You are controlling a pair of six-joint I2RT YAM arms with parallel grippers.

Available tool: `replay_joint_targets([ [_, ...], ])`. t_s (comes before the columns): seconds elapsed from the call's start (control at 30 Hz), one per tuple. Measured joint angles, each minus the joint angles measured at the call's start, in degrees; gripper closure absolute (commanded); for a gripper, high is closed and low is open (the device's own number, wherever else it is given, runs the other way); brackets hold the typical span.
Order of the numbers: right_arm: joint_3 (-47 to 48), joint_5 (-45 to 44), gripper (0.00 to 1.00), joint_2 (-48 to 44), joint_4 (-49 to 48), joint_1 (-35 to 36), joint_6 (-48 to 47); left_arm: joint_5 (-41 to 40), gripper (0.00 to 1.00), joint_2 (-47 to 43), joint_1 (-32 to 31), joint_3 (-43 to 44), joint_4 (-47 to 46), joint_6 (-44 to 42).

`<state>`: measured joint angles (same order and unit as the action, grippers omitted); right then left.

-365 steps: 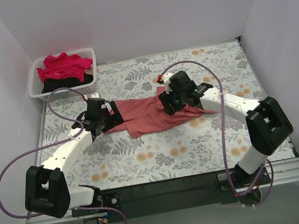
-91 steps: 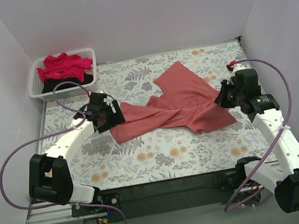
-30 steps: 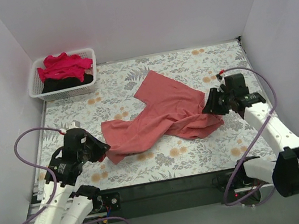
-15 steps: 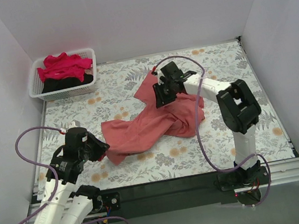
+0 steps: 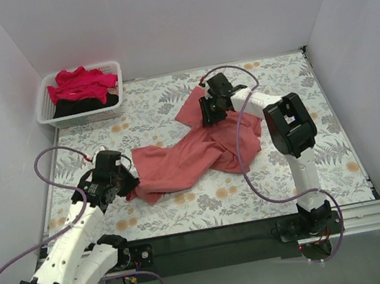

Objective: Fold and stack the t-shirts
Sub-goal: Flatten the tshirt out

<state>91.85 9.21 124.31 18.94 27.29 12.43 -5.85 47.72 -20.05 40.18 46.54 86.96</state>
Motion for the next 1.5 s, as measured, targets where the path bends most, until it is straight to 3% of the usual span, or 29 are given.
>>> replay_joint_targets([
  [0.17, 0.31, -0.26, 0.53, 0.83, -2.45, -10.32, 6.67, -1.95, 1.00, 10.78, 0.07, 1.11, -5.68, -3.13],
  [0.27, 0.63, 0.00, 0.46, 1.22, -3.19, -18.86, 10.54, -1.92, 0.98, 18.25, 0.07, 4.68, -9.57, -5.44],
  [0.4, 0.61, 1.92, 0.46, 0.98, -2.49, -24.94, 11.69, -0.63, 1.00, 26.12, -0.13, 10.36, -16.44, -8.50],
  [0.53, -2.08, 0.83, 0.46, -1.44, -2.40, -23.58, 8.26, 0.70, 1.00, 28.52, -0.04, 12.04, -18.80, -10.86],
  [0.67, -6.54, -1.46, 0.46, -6.54, -2.19, -20.57, 4.46, 2.95, 1.00, 27.58, 0.13, 8.44, -19.37, -10.97],
  [0.93, -8.37, -4.85, 0.37, -11.85, -2.93, -15.65, -2.16, 7.91, 0.99, 12.98, 0.00, -6.75, -12.72, -6.60],
  [0.97, -8.46, -5.07, 0.37, -11.87, -2.84, -15.28, -2.64, 8.37, 0.96, 10.75, -0.15, -7.08, -11.06, -5.75],
  [1.0, -8.70, -5.33, 0.34, -11.85, -2.89, -14.99, -3.04, 8.85, 0.86, 8.83, -0.31, -7.04, -9.94, -4.90],
  [1.07, -9.14, -5.66, 0.34, -11.85, -2.73, -14.60, -3.65, 9.29, 0.75, 5.16, -0.44, -6.49, -8.35, -3.43],
  [1.1, -9.18, -5.88, 0.34, -11.78, -2.62, -14.49, -3.82, 9.22, 0.58, 3.80, -0.48, -6.08, -7.63, -2.73],
  [1.2, -9.14, -6.51, 0.33, -11.52, -2.58, -14.36, -4.85, 8.35, 0.33, 2.01, -0.48, -4.52, -6.27, -1.14],
  [1.43, -4.31, -10.08, 0.31, -7.17, -2.56, -14.36, -8.13, 4.07, 0.28, 7.04, -0.48, -1.73, -7.10, -0.68],
  [1.5, -1.44, -11.08, 0.26, -4.76, -2.62, -14.36, -8.70, 2.67, 0.29, 9.97, -0.48, -1.53, -8.55, -1.07],
])
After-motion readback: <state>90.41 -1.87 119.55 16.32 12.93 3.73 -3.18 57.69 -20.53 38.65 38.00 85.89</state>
